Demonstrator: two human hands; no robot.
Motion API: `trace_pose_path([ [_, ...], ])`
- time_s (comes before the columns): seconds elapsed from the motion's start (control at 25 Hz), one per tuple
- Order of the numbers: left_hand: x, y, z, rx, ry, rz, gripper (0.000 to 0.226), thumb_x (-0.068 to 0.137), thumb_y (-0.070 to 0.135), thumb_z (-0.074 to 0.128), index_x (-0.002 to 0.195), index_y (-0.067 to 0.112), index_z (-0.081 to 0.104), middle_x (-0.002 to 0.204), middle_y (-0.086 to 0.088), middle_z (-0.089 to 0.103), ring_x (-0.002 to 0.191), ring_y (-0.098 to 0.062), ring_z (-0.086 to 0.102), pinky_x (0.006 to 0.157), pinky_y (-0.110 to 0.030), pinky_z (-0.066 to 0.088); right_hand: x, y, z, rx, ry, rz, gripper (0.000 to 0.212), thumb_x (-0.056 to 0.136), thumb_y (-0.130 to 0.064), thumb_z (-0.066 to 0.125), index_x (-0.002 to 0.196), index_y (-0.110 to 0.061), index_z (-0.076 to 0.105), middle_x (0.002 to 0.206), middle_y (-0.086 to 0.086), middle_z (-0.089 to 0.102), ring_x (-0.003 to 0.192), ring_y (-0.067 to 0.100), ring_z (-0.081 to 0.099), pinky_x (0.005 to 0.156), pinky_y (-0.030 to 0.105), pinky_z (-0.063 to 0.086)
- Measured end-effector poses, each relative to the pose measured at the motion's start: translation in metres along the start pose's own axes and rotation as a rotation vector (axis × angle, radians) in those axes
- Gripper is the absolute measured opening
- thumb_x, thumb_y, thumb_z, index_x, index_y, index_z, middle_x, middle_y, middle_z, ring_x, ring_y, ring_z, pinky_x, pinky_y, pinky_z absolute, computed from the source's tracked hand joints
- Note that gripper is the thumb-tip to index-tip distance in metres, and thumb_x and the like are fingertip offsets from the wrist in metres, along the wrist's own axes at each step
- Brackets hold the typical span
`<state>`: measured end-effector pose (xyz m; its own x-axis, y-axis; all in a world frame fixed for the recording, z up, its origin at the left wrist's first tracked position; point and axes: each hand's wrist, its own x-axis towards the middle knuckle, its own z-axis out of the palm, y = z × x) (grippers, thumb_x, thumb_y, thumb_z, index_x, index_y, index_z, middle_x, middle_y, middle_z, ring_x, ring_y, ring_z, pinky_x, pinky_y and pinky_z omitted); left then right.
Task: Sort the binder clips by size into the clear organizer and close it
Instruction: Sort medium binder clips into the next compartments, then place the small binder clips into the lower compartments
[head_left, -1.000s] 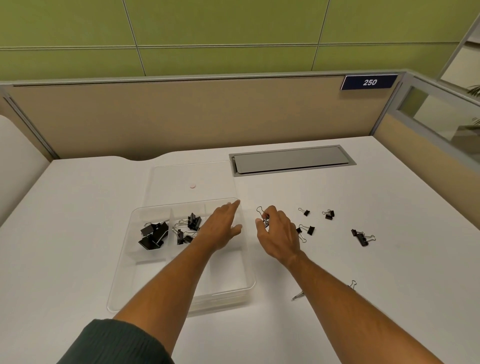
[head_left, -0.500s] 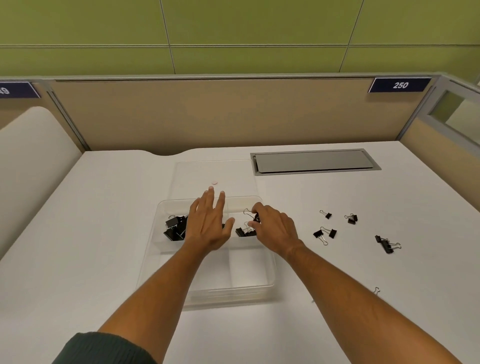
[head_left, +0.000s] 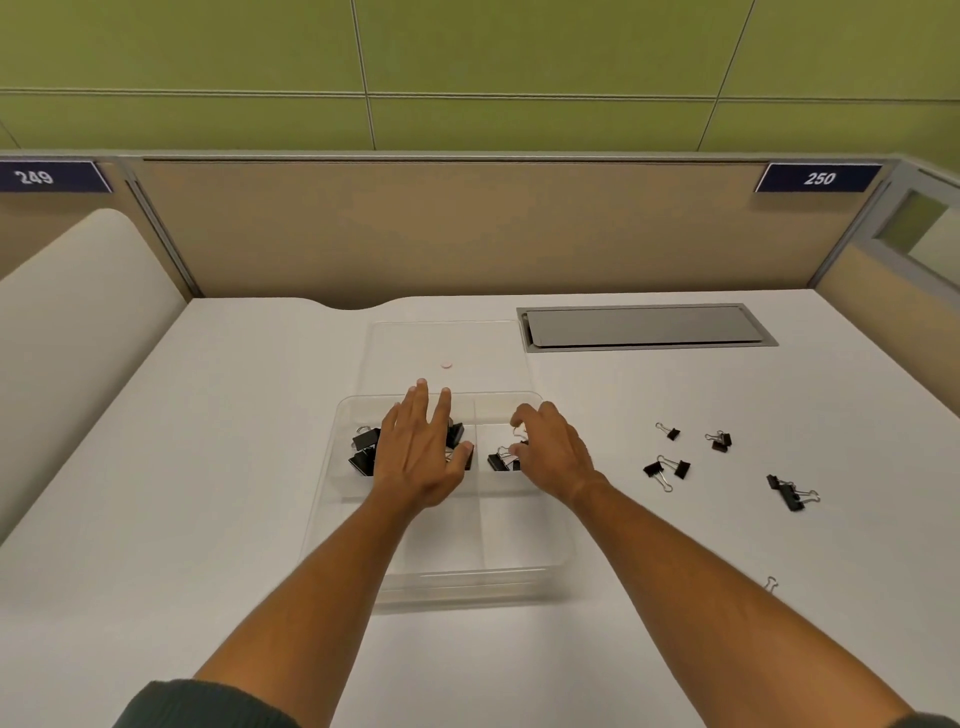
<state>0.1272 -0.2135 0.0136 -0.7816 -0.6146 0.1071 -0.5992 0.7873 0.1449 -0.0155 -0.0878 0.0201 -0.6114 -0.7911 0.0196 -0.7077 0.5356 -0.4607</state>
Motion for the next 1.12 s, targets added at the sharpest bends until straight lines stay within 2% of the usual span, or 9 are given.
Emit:
trace_pose_path([
  [0.16, -0.003, -0.004, -0.001, -0.031, -0.013, -0.009, 0.076, 0.094, 0.059, 0.029, 0.155, 0.021, 0.004, 0.162, -0.013, -0.003, 0.150, -0.027, 0.000, 0.120, -0.040, 0.004, 0.000, -0.007, 0.002, 0.101, -0.019, -0.063, 0.043, 0.087, -0.012, 0.064, 0.127, -0.016, 0.048, 0.121, 0.010, 0.047, 0.106, 0.024, 0.052, 0.088, 0.029, 0.045],
  [0.32, -0.004, 0.002, -0.001, -0.027, -0.012, -0.004, 0.081, 0.088, 0.063, 0.020, 0.155, 0.021, 0.004, 0.162, -0.011, -0.002, 0.150, -0.026, 0.001, 0.120, -0.040, 0.005, -0.011, -0.003, -0.003, 0.096, 0.037, -0.096, 0.053, 0.085, -0.018, 0.066, 0.133, -0.014, 0.046, 0.131, 0.009, 0.048, 0.119, 0.025, 0.050, 0.098, 0.032, 0.045],
  [0.48, -0.003, 0.023, 0.000, -0.036, -0.012, 0.049, 0.081, 0.091, 0.061, 0.032, 0.155, 0.020, 0.003, 0.162, -0.012, -0.001, 0.150, -0.026, 0.002, 0.120, -0.042, 0.006, -0.027, 0.014, -0.012, 0.041, 0.123, -0.050, 0.058, 0.086, -0.028, 0.060, 0.139, -0.014, 0.042, 0.142, 0.009, 0.044, 0.131, 0.025, 0.042, 0.106, 0.038, 0.042],
  [0.76, -0.004, 0.077, 0.005, -0.036, -0.054, 0.164, 0.085, 0.090, 0.062, 0.033, 0.155, 0.019, -0.002, 0.162, -0.013, -0.006, 0.150, -0.027, -0.001, 0.120, -0.043, 0.004, -0.064, 0.068, -0.032, -0.146, 0.112, 0.104, 0.072, 0.089, -0.047, 0.049, 0.150, -0.020, 0.021, 0.158, 0.012, 0.021, 0.144, 0.028, 0.022, 0.115, 0.041, 0.022],
  [1.12, -0.009, 0.162, 0.019, -0.021, -0.095, 0.277, 0.087, 0.091, 0.062, 0.033, 0.154, 0.020, -0.007, 0.161, -0.013, -0.010, 0.150, -0.026, -0.007, 0.119, -0.042, -0.002, -0.105, 0.133, -0.059, -0.233, 0.125, 0.194, 0.086, 0.089, -0.060, 0.040, 0.153, -0.018, 0.000, 0.161, 0.011, 0.003, 0.149, 0.026, 0.003, 0.120, 0.041, 0.006],
])
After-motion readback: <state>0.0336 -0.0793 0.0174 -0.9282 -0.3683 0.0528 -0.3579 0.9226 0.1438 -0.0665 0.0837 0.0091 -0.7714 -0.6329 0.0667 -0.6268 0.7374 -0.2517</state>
